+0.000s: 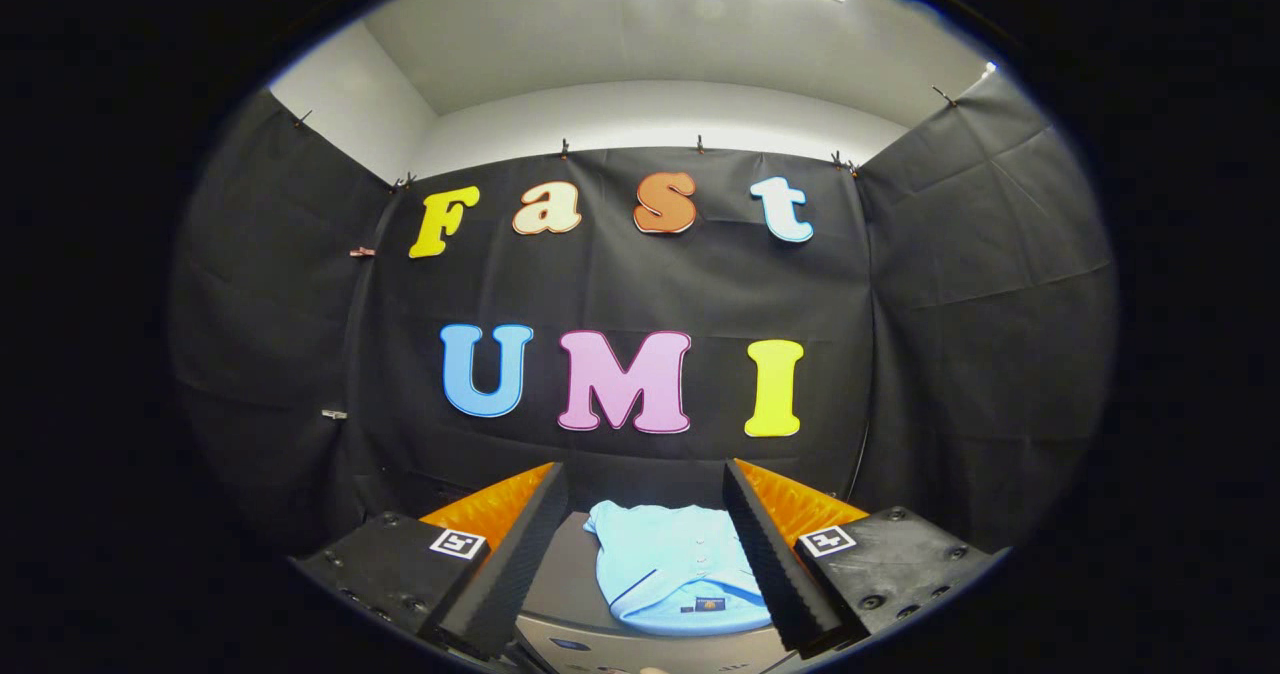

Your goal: Put the clothes into the washing machine and then close the washing machine lid.

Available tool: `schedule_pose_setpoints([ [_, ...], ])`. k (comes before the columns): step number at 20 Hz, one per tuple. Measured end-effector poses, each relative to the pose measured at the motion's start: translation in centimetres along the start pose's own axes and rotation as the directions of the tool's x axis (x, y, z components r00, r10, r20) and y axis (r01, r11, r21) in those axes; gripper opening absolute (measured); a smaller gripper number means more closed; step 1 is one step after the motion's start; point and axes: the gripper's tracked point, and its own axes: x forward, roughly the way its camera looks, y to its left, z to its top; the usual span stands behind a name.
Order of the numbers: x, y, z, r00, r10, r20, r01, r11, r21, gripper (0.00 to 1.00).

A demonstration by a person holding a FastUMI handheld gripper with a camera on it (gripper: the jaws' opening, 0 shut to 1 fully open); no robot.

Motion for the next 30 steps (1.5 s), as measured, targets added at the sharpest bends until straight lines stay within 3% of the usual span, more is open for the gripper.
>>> schedule_pose_setpoints([
  [11, 10.0, -3.5, -2.6, 0.989, -0.042, -0.139, 0.047, 0.998, 0.031, 0.98],
  [16, 14.5, -5.2, -6.1, 0.962, -0.060, -0.267, 0.074, 0.996, 0.044, 0.98],
  [21, 17.9, -6.1, -10.8, 0.909, -0.058, -0.414, 0.089, 0.994, 0.056, 0.99],
  [30, 20.8, -8.1, -20.9, 0.751, -0.087, -0.654, 0.136, 0.990, 0.024, 0.99],
])
